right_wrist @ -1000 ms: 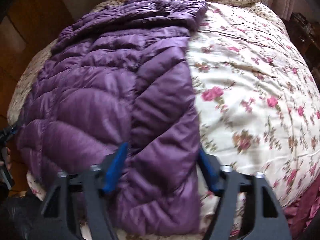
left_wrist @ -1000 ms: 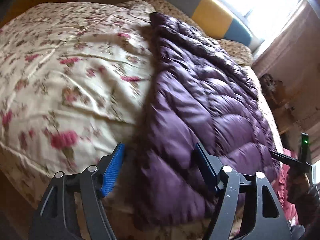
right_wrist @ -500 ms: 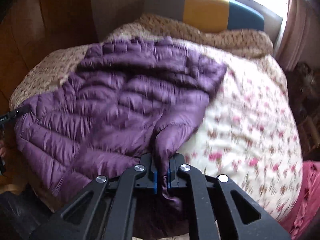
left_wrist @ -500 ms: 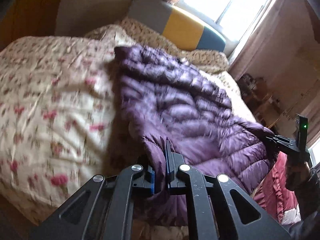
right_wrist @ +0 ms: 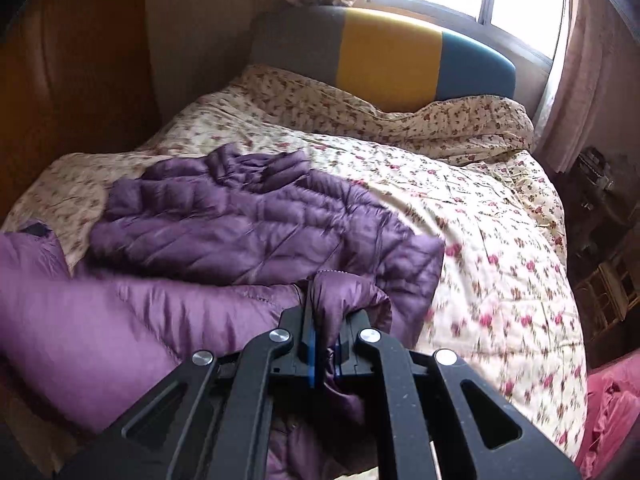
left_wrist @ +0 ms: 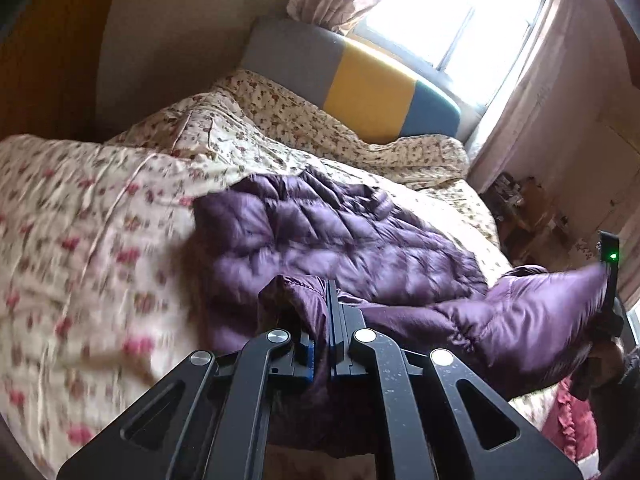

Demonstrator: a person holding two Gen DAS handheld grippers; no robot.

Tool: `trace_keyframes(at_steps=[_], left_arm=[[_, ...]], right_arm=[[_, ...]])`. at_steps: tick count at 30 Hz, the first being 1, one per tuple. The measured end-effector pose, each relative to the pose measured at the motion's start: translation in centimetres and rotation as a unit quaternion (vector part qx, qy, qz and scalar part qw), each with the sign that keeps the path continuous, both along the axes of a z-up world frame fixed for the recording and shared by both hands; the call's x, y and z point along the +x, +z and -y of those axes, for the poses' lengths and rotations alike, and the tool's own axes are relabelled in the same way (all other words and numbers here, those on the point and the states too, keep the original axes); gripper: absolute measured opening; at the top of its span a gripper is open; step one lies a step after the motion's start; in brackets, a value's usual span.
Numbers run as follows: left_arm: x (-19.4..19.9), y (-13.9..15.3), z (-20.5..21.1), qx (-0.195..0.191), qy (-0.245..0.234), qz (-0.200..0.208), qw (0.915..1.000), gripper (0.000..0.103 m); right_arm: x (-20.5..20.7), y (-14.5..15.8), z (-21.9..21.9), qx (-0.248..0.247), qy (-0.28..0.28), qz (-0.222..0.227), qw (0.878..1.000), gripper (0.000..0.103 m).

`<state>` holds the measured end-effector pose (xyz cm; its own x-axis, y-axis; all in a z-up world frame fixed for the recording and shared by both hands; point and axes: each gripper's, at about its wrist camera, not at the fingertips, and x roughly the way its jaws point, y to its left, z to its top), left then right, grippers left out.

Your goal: Fold large clothes

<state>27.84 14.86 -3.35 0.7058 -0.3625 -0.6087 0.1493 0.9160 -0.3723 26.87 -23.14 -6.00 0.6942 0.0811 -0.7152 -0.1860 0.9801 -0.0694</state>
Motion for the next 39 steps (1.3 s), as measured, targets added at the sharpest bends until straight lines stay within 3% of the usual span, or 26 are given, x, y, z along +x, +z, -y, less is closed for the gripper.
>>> trace_keyframes(at_steps=[6, 11, 16, 19, 20, 21, 25, 27, 30, 33, 39], left_arm=[[7.6, -1.6, -0.6, 0.01, 0.028, -0.034, 0.999, 0.004], [12.6, -3.7, -1.9, 0.014, 0.059, -0.074, 0.9954, 0.004], [15.2, -5.1, -3.4, -0.035, 0.076, -0.119, 0.9894, 0.016], [15.4, -4.8, -4.4, -0.081, 0.08, -0.119, 0.9864, 0.036], [15.4, -4.6, -4.8, -0.094, 0.083, -0.117, 0.9852, 0.049], [15.4, -4.4, -5.1, -0.1, 0.087, -0.114, 0.9846, 0.062], [14.8, -2.4, -6.3, -0.1, 0.116, -0.082, 0.9847, 0.08], [14.0, -1.9, -7.2, -0.112, 0.122, -0.073, 0.9836, 0.082], [12.0, -2.7, -8.1, -0.108, 0.12, -0.078, 0.9838, 0.082], [9.4, -4.6, -8.8, -0.131, 0.108, -0.091, 0.9812, 0.082], [5.1, -9.2, -8.2, -0.179, 0.081, -0.128, 0.9721, 0.082]], right_arm=[[8.1, -2.2, 0.1, -0.014, -0.037, -0.042, 0.998, 0.005], [12.6, -4.9, 0.4, -0.023, -0.066, -0.075, 0.995, 0.007], [14.3, -5.5, 1.1, 0.006, -0.08, -0.09, 0.993, 0.023], [14.6, -4.6, 1.9, 0.057, -0.079, -0.098, 0.99, 0.047], [14.6, -4.1, 2.4, 0.094, -0.072, -0.1, 0.988, 0.076], [14.6, -3.4, 2.6, 0.11, -0.071, -0.095, 0.987, 0.096], [13.7, 0.0, 3.2, 0.132, -0.066, -0.061, 0.987, 0.099], [12.6, 1.5, 4.2, 0.144, -0.066, -0.042, 0.987, 0.101], [10.7, 1.4, 6.1, 0.154, -0.072, -0.041, 0.985, 0.101], [8.6, -1.0, 7.9, 0.143, -0.084, -0.058, 0.984, 0.101], [5.9, -9.2, 9.2, 0.148, -0.103, -0.138, 0.974, 0.1]])
